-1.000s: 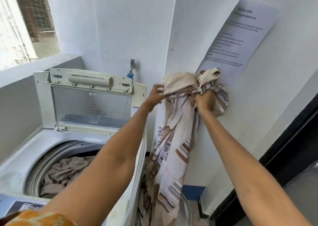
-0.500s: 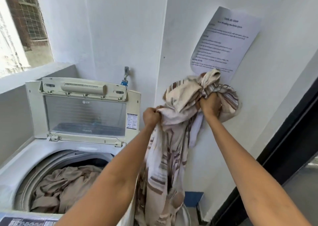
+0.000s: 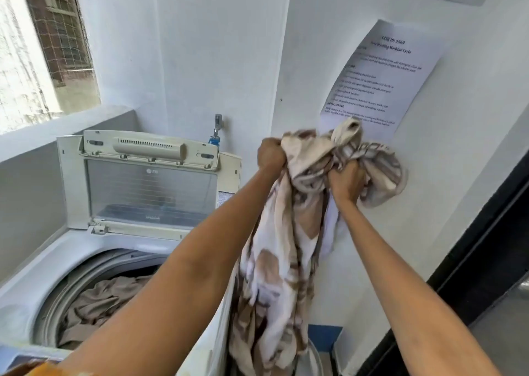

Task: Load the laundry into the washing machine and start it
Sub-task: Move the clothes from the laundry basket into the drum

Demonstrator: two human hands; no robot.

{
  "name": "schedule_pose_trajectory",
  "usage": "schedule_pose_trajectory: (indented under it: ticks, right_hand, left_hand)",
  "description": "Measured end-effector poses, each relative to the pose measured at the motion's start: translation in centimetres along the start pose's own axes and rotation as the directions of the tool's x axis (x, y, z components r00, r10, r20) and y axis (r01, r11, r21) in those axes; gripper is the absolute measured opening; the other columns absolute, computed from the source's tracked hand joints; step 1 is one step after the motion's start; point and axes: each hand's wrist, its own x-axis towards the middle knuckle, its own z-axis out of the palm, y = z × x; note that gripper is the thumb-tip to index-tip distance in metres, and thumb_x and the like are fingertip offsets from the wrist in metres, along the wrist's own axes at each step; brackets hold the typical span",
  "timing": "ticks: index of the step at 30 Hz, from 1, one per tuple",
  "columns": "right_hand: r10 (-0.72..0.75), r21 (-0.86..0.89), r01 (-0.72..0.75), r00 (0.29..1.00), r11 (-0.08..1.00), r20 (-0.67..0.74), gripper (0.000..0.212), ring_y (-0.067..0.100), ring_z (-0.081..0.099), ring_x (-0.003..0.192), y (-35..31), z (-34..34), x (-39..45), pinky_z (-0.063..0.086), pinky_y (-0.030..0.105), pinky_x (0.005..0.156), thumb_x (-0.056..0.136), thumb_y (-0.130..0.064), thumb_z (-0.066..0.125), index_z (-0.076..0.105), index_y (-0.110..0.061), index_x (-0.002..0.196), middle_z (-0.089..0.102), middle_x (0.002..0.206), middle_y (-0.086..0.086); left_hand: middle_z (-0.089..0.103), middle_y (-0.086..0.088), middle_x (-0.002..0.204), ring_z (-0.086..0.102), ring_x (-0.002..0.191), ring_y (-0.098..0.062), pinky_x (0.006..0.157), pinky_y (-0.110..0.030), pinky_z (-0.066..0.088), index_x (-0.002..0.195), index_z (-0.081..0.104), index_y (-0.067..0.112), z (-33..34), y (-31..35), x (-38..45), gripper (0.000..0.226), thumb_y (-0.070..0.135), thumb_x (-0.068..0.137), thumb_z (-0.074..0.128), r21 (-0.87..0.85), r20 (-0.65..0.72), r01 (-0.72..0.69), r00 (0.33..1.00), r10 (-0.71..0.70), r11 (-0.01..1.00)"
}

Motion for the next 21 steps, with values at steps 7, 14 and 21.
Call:
schedule_pose_trajectory:
  ticks: [7,14,21]
  right_hand:
    - [0.021,0.004,-0.021,0.997,1.0,0.079,0.024,0.049,0.059,0.093,1.1,1.1,-3.4,0.045,0.044,0.073,0.076,-0.004,0.06,0.062,0.012,0.094,0.063,0.097,0.035]
    - [-0.497,0.003,0.509,0.84,0.861,0.218,0.049,0.045,0.064,0.069,-2.6,2.2,-2.2,0.049,0.038,0.057,0.07,-0.036,0.045,0.067,0.006,0.084,0.066,0.075,0.029]
    - [-0.599,-0.086,0.738,0.604,0.669,0.525,0.039,0.04,0.066,0.077,-1.2,3.7,-2.0,0.051,0.038,0.055,0.058,-0.015,0.057,0.065,-0.001,0.094,0.069,0.084,0.02]
  left_hand:
    - [0.067,-0.02,0.067,0.069,0.057,-0.021,0.064,-0.041,0.056,0.077,0.073,0.007,-2.1,-8.7,-0.3,0.014,0.012,0.083,0.062,0.164,0.153,0.093,0.981,-0.119,0.982]
    - [0.063,-0.012,0.088,0.066,0.096,-0.038,0.085,-0.048,0.052,0.125,0.048,-0.009,-8.2,-8.8,-0.3,0.031,-0.007,0.094,0.041,0.576,0.677,0.06,0.524,-0.517,0.816]
    - [0.062,-0.016,0.112,0.06,0.096,-0.029,0.072,-0.035,0.048,0.116,0.057,0.004,-10.5,-9.0,1.1,0.025,0.009,0.094,0.046,0.525,0.429,0.08,0.835,-0.345,0.848]
